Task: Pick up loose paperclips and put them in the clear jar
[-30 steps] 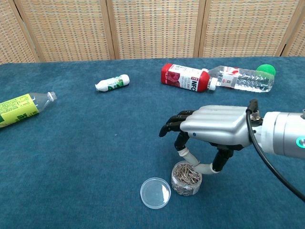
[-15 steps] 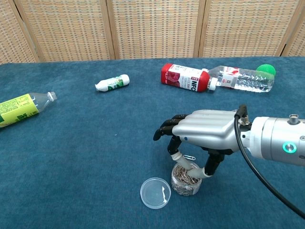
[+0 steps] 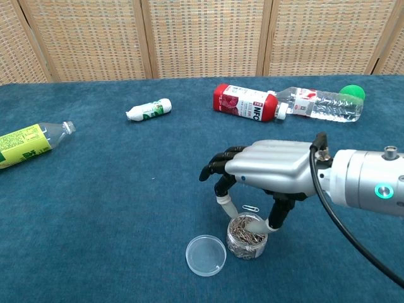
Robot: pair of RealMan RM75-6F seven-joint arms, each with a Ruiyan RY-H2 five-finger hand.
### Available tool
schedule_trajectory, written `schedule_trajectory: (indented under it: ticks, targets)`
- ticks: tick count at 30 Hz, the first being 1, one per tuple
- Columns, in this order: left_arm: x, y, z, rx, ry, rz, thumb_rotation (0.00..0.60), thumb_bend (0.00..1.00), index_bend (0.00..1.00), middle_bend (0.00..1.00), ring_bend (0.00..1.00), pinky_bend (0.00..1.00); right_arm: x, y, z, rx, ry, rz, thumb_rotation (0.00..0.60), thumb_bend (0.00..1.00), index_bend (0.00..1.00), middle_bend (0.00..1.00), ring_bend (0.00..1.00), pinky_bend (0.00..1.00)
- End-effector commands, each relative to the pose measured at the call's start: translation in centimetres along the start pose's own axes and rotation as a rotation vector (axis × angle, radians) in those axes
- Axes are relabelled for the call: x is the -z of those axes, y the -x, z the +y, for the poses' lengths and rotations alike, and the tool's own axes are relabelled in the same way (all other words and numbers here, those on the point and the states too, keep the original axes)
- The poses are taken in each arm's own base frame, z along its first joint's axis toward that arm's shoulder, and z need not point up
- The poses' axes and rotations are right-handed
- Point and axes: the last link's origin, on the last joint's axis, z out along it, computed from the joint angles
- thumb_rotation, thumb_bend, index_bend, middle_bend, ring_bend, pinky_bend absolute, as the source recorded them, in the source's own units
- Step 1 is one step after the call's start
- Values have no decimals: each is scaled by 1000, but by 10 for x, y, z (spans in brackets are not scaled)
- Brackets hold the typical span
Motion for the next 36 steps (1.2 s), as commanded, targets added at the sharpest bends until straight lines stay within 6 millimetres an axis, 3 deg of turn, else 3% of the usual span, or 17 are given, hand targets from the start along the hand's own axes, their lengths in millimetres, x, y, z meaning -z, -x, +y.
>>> schedule_trajectory:
  ticks: [1, 8, 10, 11, 14, 21, 36]
  targets:
    - [0, 0, 0, 0, 0, 0, 600, 0, 0, 0, 0, 0, 1, -9, 6, -7, 19, 30, 600, 293, 503, 100, 0, 0]
    - [0, 0, 0, 0, 1, 1, 600, 0, 0, 0, 0, 0, 1, -27, 55, 1, 177, 98, 600, 293, 503, 101, 0, 0]
    - [0, 0, 1, 0, 2, 1, 600, 0, 0, 0, 0, 0, 0, -26, 75, -17, 245, 96, 600, 294, 503, 100, 0, 0]
    - [-1, 0, 0, -2, 1, -1, 600, 0, 0, 0, 0, 0, 2, -21, 98, -28, 323, 82, 600, 294, 503, 100, 0, 0]
    - [-2, 2, 0, -4, -4, -4, 600, 0, 0, 0, 0, 0, -2, -12, 114, -26, 370, 62, 600, 297, 503, 100, 0, 0]
    - [-5, 3, -1, -5, -13, -11, 600, 0, 0, 0, 0, 0, -12, 3, 130, -12, 411, 15, 600, 300, 503, 100, 0, 0]
    - [-6, 2, -1, 11, -11, -16, 600, 0, 0, 0, 0, 0, -37, 9, 137, 12, 421, -14, 600, 312, 503, 100, 0, 0]
